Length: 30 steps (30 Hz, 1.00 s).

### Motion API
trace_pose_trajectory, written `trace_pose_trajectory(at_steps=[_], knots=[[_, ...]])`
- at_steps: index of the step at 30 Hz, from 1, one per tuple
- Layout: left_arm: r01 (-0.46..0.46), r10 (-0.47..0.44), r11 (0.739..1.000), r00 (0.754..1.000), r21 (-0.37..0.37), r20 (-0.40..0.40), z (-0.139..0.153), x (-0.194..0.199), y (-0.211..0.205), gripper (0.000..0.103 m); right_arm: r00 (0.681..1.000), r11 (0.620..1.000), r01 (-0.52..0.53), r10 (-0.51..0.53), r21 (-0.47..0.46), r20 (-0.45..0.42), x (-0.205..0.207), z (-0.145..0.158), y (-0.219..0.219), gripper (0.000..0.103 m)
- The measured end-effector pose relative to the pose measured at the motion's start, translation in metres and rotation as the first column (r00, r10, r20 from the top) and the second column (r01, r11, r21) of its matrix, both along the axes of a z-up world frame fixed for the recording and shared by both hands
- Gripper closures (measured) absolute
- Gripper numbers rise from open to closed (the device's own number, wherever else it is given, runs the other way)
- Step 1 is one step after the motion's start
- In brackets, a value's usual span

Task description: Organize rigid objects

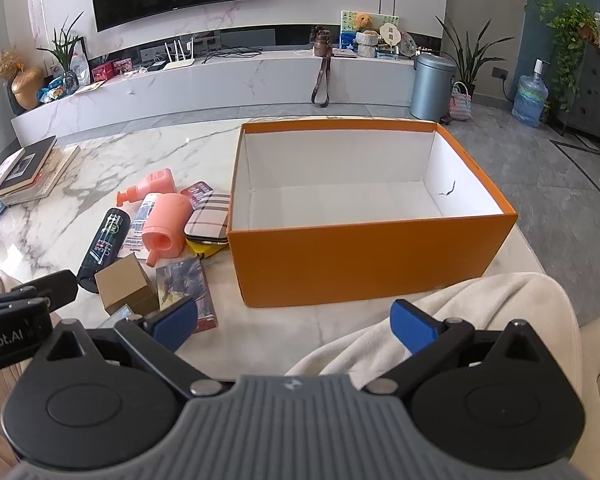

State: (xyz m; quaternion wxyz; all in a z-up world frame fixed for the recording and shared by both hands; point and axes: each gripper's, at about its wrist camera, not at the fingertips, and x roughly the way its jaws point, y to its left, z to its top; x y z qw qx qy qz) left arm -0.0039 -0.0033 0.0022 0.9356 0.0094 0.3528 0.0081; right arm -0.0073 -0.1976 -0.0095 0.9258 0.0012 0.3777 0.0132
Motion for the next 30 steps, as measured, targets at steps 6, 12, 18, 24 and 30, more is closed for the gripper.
trace_pose_trajectory(at_steps=[6,12,18,24,30], knots=[[0.002,-0.002,1.0,1.0,-0.009,-0.004,0.001,0.001,0.0,0.0,1.0,1.0,-0.009,0.009,-0.009,0.002,-0.001,0.0,0.003,0.001],[0.013,-0.014,0.999,1.0,-0.037,-0.022,-0.004,0.002,0.011,0.002,1.0,1.0,-0.015,0.015,-0.001,-0.011,0.002,-0.004,0.005,0.001],[0.016,-0.026,0.994,0.995,-0.105,-0.096,-0.015,0.012,0.032,0.024,0.998,0.995,-0.066,0.068,0.075,-0.018,0.01,-0.013,0.005,0.002],[0.068,-0.098,0.981,0.981,-0.179,-0.165,-0.029,0.027,0.045,0.042,0.986,0.981,-0.15,0.158,0.124,-0.056,0.024,-0.027,0.016,0.029],[0.144,-0.185,0.973,0.954,-0.18,-0.235,-0.042,0.046,0.042,0.052,0.961,0.96,-0.228,0.248,0.161,-0.12,0.044,-0.044,0.03,0.057]])
